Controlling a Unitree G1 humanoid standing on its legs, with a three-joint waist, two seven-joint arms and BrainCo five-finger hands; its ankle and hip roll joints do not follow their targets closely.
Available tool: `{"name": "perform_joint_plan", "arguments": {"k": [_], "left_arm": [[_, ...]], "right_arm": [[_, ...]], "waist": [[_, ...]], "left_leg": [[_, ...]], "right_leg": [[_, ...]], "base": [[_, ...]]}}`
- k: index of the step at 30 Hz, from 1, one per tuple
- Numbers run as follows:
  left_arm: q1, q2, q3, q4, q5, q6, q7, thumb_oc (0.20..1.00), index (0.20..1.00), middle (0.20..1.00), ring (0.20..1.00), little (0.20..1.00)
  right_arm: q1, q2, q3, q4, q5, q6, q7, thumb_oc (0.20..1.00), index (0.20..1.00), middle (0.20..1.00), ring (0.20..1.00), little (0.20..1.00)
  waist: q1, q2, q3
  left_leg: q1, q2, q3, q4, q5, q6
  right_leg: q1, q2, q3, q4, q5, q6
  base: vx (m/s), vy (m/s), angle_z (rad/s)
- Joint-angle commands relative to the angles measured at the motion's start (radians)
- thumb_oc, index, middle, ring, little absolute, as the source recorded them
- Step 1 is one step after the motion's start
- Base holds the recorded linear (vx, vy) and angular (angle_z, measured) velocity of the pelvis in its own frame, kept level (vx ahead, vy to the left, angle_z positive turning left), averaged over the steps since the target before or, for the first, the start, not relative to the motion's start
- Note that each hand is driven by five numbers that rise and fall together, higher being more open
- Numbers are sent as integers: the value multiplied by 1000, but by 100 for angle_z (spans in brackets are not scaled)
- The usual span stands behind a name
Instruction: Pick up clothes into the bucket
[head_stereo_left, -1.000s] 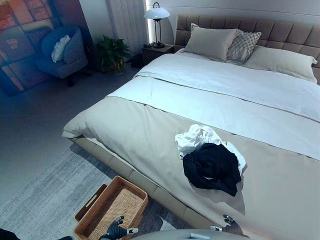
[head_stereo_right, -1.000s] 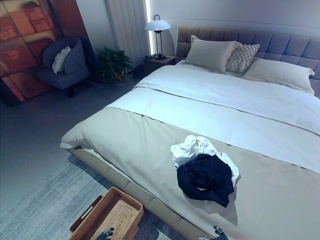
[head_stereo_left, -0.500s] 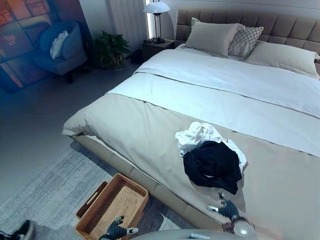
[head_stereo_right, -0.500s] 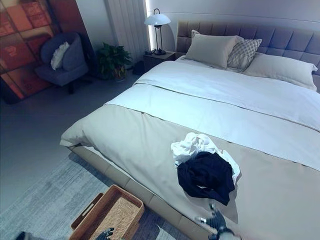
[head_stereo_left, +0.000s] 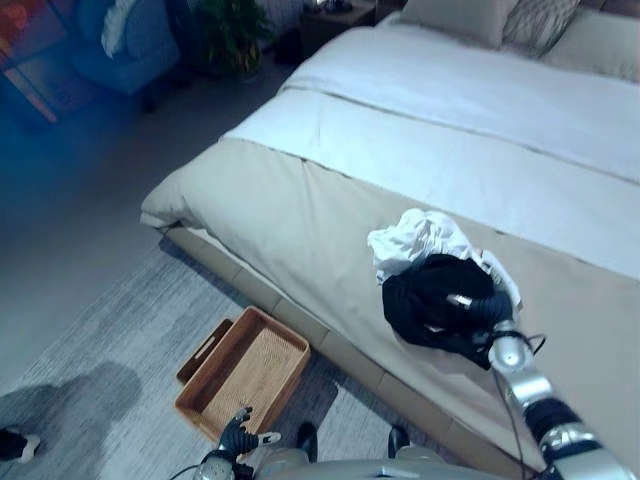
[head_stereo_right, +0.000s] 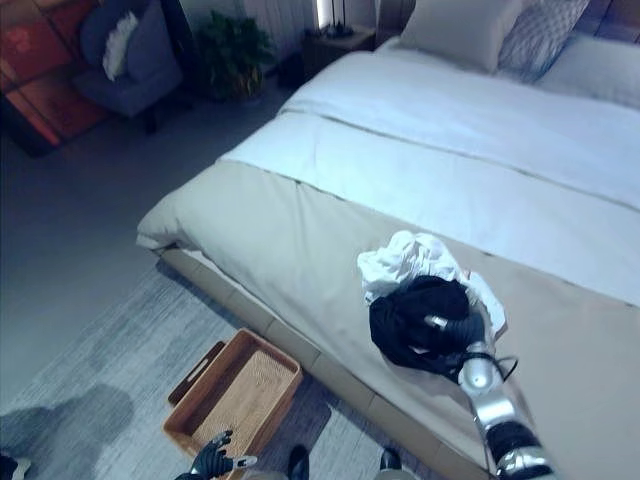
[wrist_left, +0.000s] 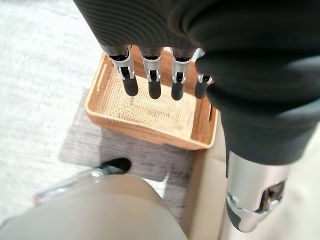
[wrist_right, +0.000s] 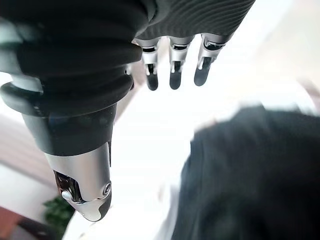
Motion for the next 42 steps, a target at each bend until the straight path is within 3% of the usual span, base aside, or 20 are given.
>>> {"name": "perform_joint_plan", "arguments": {"k": [1,6,14,16,24,25,26,27,32,42], "left_arm": [[-49,-22,-38,-42,12,-48,22,1000,1000,1000,1000,1000],[-77,-27,-79,-82,-50,-37,44,1000,1000,1000,1000,1000],[-129,-45,-125,-154,-126,-38,47,1000,1000,1000,1000,1000],[-145,-43,-140,-185,-143,-42,55,1000,1000,1000,1000,1000],[-206,-39,-139,-164,-166,-47,91,1000,1000,1000,1000,1000],[-212,-37,-138,-158,-168,-47,100,1000,1000,1000,1000,1000],[-213,-33,-137,-156,-173,-51,104,1000,1000,1000,1000,1000],[-218,-31,-139,-159,-180,-50,112,1000,1000,1000,1000,1000],[-217,-29,-148,-165,-192,-59,120,1000,1000,1000,1000,1000],[-224,-5,-99,-110,-180,-55,144,1000,1000,1000,1000,1000]], "right_arm": [[-122,-47,24,27,-74,12,-80,1000,1000,1000,1000,1000],[-301,-62,156,295,-23,62,-29,1000,1000,1000,1000,1000],[-433,-62,216,456,30,96,-2,1000,1000,1000,1000,1000],[-475,-64,224,464,45,93,-23,1000,1000,1000,1000,1000],[-539,-71,278,413,-15,98,-82,1000,1000,1000,1000,1000],[-558,-72,286,418,-22,103,-83,595,595,595,595,595],[-570,-73,293,423,-27,109,-86,363,363,363,363,363],[-592,-80,294,423,-26,116,-100,200,200,200,200,200],[-637,-111,262,431,27,103,-134,200,200,200,200,200],[-743,-158,156,209,235,33,-191,200,200,200,200,200]], "waist": [[15,-42,30],[29,12,100],[28,45,190],[28,49,232],[21,27,301],[23,23,302],[25,19,302],[28,13,302],[35,11,302],[26,-46,302]], "left_leg": [[-47,-66,-26,101,-72,25],[-122,-75,-27,119,-53,24],[-249,-88,-50,206,-48,13],[-318,-98,-59,276,-59,15],[-441,-111,-61,385,-79,19],[-454,-110,-60,387,-79,19],[-464,-110,-64,391,-78,19],[-479,-114,-68,396,-75,18],[-485,-116,-68,397,-74,19],[-404,-96,-19,356,-75,22]], "right_leg": [[-98,-51,18,190,-54,30],[-206,-55,44,265,-62,19],[-328,-71,35,389,-101,-5],[-386,-75,39,457,-117,-17],[-501,-89,47,567,-147,-33],[-518,-91,44,574,-146,-31],[-524,-92,44,574,-145,-31],[-532,-95,39,573,-141,-30],[-535,-105,33,565,-131,-25],[-471,-97,60,482,-74,7]], "base": [[-65,67,-1],[-46,32,-13],[-67,-34,9],[-99,-33,27],[-56,-19,17],[-32,-25,3],[-36,-27,2],[0,0,0],[-22,22,10],[-29,89,-14]]}}
